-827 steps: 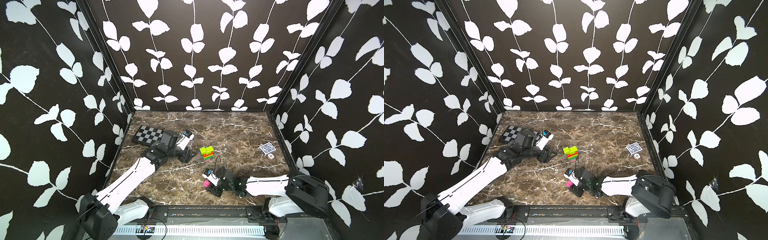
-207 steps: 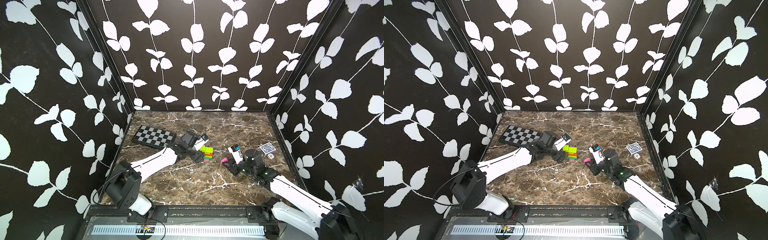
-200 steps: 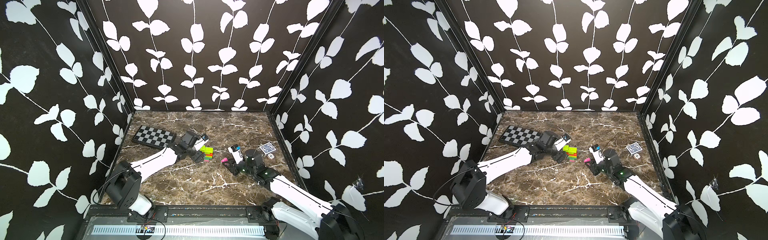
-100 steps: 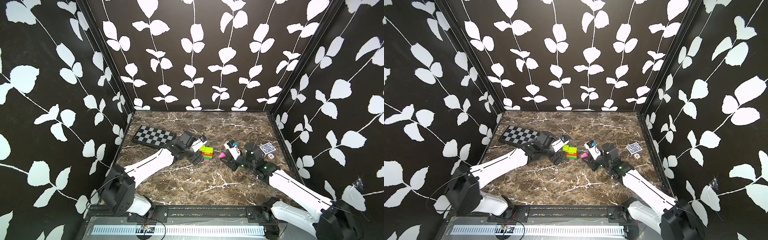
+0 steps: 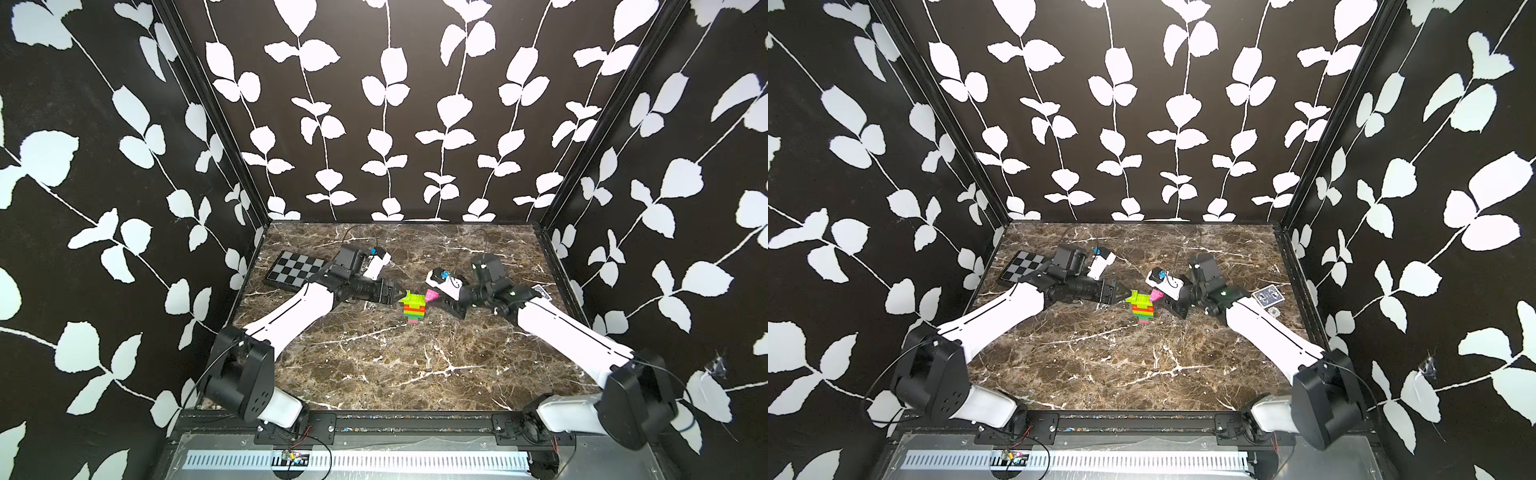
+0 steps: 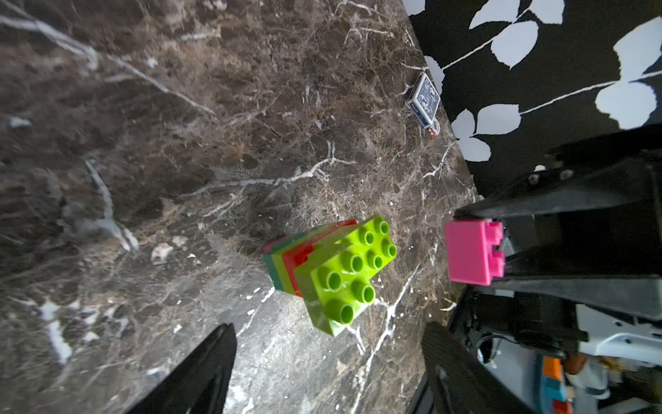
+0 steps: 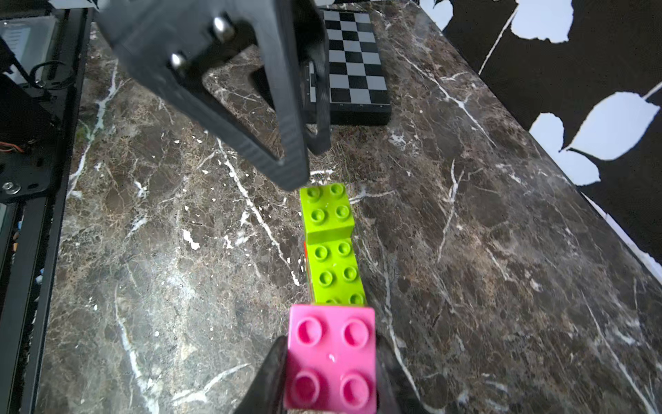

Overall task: Assemble a carrot with lego
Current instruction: Assemble the lego brick with the lego brick.

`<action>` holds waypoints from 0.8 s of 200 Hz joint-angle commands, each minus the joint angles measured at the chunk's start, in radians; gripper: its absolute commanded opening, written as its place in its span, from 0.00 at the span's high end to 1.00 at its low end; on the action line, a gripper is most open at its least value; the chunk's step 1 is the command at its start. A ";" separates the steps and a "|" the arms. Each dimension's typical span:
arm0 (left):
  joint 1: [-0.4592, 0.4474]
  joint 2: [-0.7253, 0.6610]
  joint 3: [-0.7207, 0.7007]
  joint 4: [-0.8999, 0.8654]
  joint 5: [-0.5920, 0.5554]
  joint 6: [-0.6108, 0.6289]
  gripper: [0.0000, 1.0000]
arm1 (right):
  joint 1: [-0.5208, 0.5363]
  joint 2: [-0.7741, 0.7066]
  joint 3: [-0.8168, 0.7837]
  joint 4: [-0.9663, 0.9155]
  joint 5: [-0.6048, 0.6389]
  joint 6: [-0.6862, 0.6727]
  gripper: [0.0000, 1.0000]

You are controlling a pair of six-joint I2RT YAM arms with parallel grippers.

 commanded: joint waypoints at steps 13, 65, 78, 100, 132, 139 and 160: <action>0.020 0.037 0.045 0.046 0.095 -0.106 0.16 | -0.014 0.085 0.142 -0.186 -0.100 -0.136 0.82; 0.027 0.101 0.066 0.049 0.132 -0.115 0.17 | -0.014 0.156 0.232 -0.278 -0.092 -0.181 0.85; 0.031 0.106 0.067 0.045 0.141 -0.115 0.18 | -0.014 0.168 0.247 -0.301 -0.083 -0.192 0.86; 0.035 0.111 0.066 0.034 0.151 -0.107 0.19 | -0.014 0.184 0.265 -0.331 -0.067 -0.208 0.87; 0.038 0.126 0.075 0.012 0.178 -0.094 0.21 | -0.014 0.203 0.289 -0.359 -0.057 -0.227 0.87; 0.041 0.130 0.077 0.010 0.187 -0.095 0.21 | -0.014 0.208 0.311 -0.365 -0.056 -0.230 0.88; 0.047 0.138 0.078 0.001 0.201 -0.092 0.23 | -0.014 0.221 0.333 -0.380 -0.046 -0.238 0.88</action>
